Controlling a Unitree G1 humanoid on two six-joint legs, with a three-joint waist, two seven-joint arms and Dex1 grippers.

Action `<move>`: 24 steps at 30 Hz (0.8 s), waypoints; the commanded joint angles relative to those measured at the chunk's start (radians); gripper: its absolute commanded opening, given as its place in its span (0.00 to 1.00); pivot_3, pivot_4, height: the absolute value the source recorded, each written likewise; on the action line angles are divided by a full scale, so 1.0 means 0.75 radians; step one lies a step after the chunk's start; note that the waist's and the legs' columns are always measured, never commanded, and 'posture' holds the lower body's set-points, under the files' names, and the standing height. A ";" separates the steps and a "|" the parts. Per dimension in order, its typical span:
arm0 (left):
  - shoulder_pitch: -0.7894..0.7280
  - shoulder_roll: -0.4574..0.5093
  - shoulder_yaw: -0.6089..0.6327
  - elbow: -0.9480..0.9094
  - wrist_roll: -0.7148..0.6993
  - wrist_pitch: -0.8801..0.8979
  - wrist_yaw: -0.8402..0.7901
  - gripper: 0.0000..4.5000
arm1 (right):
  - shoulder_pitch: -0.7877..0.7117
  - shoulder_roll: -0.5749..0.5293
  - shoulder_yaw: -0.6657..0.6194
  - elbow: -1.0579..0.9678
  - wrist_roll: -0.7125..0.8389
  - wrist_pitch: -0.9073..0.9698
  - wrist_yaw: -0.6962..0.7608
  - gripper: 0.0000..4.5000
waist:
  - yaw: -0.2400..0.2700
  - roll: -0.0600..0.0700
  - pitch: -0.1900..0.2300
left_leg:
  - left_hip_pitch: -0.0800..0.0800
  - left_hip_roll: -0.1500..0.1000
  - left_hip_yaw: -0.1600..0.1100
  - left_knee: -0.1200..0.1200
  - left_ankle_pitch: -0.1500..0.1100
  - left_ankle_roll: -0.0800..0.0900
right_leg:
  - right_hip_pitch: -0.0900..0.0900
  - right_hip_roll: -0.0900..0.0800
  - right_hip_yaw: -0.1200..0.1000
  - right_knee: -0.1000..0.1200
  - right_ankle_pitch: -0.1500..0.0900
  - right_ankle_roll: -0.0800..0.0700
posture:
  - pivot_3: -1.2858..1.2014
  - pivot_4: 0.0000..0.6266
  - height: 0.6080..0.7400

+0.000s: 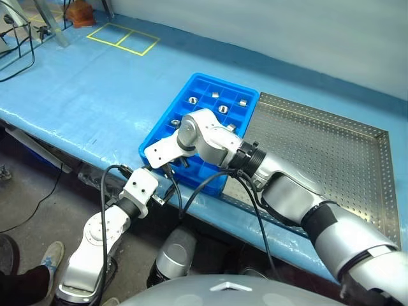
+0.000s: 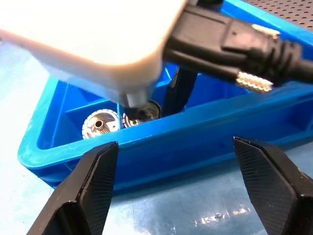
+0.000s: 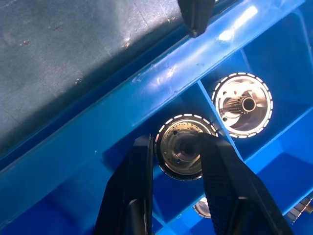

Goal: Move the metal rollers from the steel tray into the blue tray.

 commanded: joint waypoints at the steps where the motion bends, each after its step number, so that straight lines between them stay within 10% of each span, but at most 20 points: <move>1: -0.002 -0.001 -0.012 -0.027 0.009 -0.005 0.000 0.90 | 0.075 -0.046 0.052 0.022 -0.039 0.005 0.068 0.23 | 0.008 0.000 0.000 | 0.000 0.000 -0.001 0.000 -0.001 0.000 | 0.000 0.000 0.000 0.000 0.000 0.000 | 0.74 0.24 1.00; 24: -0.017 0.011 -0.010 -0.016 0.033 -0.017 0.017 0.90 | 0.137 -0.167 -0.253 -0.370 0.094 0.053 0.048 0.23 | 0.069 0.003 0.006 | -0.011 -0.002 -0.011 -0.001 -0.010 -0.003 | 0.000 0.003 -0.002 0.001 -0.001 -0.003 | 0.74 0.24 1.00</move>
